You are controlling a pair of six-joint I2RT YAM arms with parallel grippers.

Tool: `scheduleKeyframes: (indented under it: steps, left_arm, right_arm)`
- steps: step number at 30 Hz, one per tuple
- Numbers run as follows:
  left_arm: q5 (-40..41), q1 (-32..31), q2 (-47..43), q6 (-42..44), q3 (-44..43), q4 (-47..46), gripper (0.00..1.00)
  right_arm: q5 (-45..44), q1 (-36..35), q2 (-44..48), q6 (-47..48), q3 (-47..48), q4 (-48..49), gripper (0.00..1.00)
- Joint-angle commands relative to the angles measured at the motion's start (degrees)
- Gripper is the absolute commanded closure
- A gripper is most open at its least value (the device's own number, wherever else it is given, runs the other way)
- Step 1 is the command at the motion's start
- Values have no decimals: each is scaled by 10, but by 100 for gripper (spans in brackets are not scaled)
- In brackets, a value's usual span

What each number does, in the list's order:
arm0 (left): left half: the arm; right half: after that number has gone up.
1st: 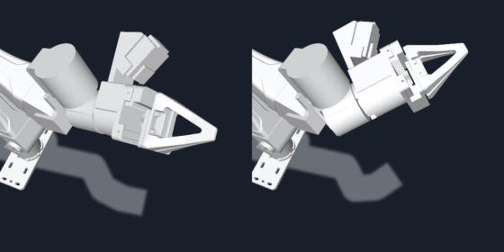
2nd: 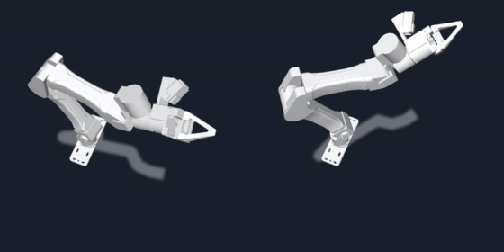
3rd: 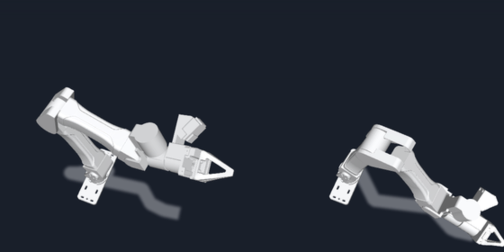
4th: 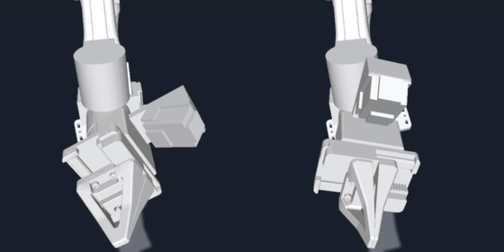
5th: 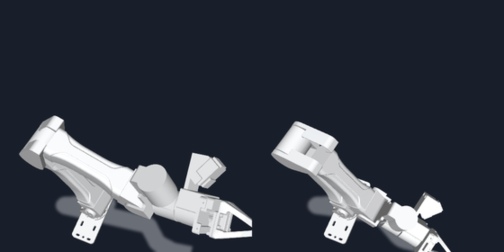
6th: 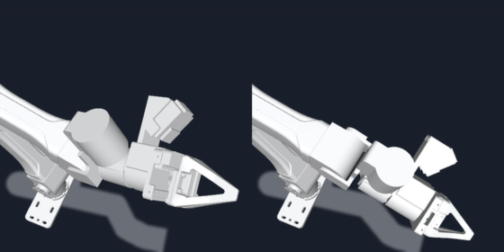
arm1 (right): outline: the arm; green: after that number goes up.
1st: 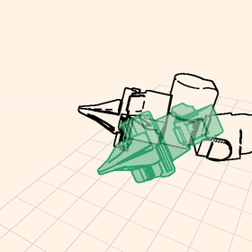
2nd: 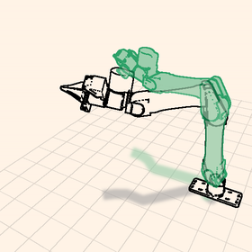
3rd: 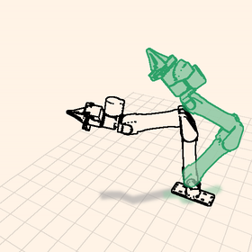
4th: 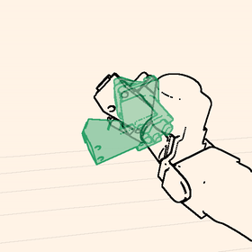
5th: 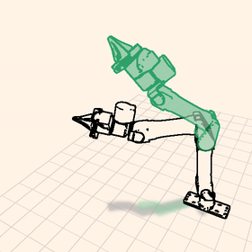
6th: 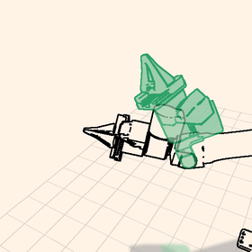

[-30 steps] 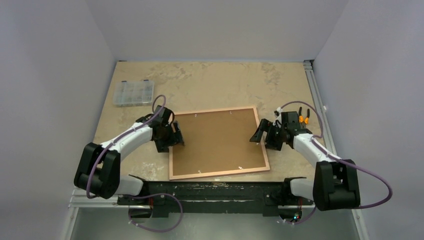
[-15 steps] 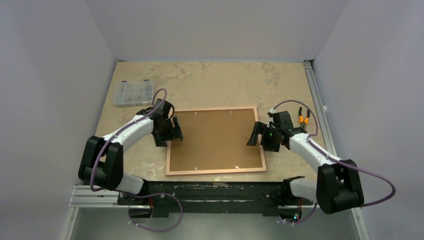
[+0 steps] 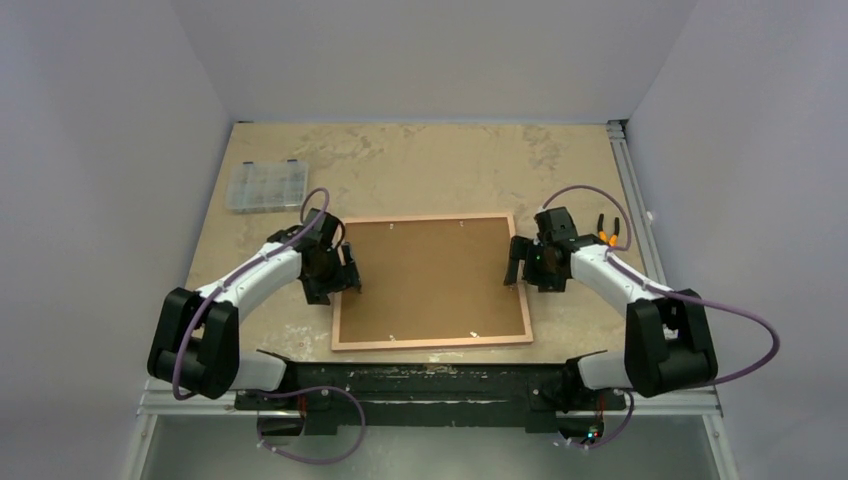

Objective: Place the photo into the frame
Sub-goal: Install the photo frame at the center of the board.

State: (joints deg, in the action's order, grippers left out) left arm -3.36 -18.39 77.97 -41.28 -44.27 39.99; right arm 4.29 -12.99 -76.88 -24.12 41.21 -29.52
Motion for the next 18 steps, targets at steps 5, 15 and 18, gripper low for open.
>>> scheduleKeyframes:
  steps: [5, 15, 18]
  left_arm:
    - [3, 0, 0, 9, 8, -16, 26]
    - [2, 1, 4, 10, 18, -26, 27]
    - [-5, 0, 8, 10, 22, -34, 27]
  right_arm:
    - [-27, -34, -34, 13, 39, -11, 29]
    - [-82, -63, -52, 4, 39, -12, 55]
    - [-91, -66, -57, 4, 39, -13, 68]
